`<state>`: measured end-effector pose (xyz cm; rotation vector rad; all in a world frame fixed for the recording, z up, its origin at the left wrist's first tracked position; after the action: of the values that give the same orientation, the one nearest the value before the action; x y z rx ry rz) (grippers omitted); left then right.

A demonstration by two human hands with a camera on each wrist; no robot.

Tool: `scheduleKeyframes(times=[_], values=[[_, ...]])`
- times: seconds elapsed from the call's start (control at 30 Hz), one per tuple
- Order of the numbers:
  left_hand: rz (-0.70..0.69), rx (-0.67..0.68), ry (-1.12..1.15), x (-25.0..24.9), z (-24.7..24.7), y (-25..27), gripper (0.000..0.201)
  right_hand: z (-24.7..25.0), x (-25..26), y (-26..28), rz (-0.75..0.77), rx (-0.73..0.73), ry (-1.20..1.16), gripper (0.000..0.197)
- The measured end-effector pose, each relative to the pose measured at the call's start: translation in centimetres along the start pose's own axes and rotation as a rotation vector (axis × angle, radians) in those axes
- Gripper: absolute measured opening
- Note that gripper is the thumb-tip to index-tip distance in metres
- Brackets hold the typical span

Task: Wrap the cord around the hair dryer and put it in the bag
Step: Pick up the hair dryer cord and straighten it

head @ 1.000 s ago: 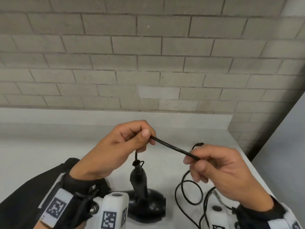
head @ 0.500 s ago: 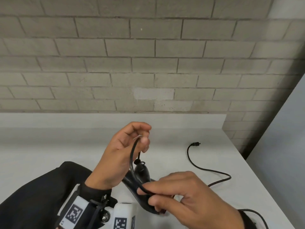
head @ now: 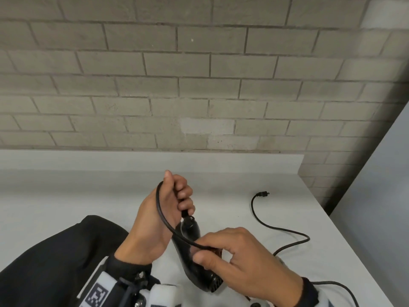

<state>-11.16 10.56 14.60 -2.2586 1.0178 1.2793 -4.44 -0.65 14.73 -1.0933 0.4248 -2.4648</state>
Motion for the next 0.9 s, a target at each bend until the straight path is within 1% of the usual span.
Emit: scheduleKeyframes(times=[0.07, 0.13, 0.2, 0.27, 0.33, 0.4, 0.47, 0.57, 0.67, 0.73, 0.8, 0.9], values=[[0.028, 0.113, 0.091, -0.1, -0.3, -0.2, 0.039, 0.3, -0.9, 0.7, -0.016, 0.031, -0.092, 0.031], [0.043, 0.211, 0.127, -0.5, -0.6, -0.3, 0.038, 0.5, -2.3, 1.8, -0.078, 0.051, -0.251, 0.031], [0.072, 0.278, 0.130, -0.6, -1.0, -0.3, 0.038, 0.2, -3.7, 3.3, -0.163, 0.072, -0.381, 0.029], [0.119, 0.325, 0.118, -0.2, -1.5, -0.2, 0.036, -0.1, -4.6, 4.4, -0.210, 0.080, -0.454, 0.028], [0.167, 0.357, 0.102, 0.6, -1.9, 0.0, 0.034, 0.0, -5.3, 5.0, -0.236, 0.080, -0.438, 0.024], [0.197, 0.369, 0.093, 1.3, -2.0, 0.2, 0.031, 0.6, -5.9, 5.2, -0.245, 0.065, -0.339, 0.022], [0.203, 0.380, 0.085, 1.6, -2.2, 0.4, 0.029, 1.7, -6.2, 5.2, -0.243, 0.016, -0.232, 0.018], [0.166, 0.347, 0.023, 1.4, -2.3, 0.7, 0.029, 3.6, -5.7, 4.7, -0.231, -0.063, -0.098, 0.013], [0.115, 0.251, -0.054, 1.0, -1.8, 0.9, 0.031, 5.9, -5.1, 3.7, -0.218, -0.161, 0.009, 0.014], [0.105, 0.175, -0.125, 1.0, -1.3, 1.0, 0.027, 7.1, -4.8, 3.0, -0.201, -0.200, 0.106, 0.009], [0.120, 0.103, -0.191, 1.1, -0.7, 0.9, 0.022, 7.7, -4.4, 2.0, -0.163, -0.199, 0.191, 0.007], [0.164, 0.007, -0.280, 2.0, -0.1, 0.8, 0.018, 7.8, -4.0, 0.4, -0.127, -0.174, 0.283, 0.010]])
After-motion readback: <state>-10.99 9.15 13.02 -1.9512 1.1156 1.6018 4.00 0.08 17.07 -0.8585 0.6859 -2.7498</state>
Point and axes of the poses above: each hand's wrist, its own y-axis away from the middle knuckle, its own z-axis out of the back of the hand, x = y × z, the point moved 9 cm from there along -y, towards the middle knuckle, and after that the axes turned 10 degrees about z, right-handed, at the moved point
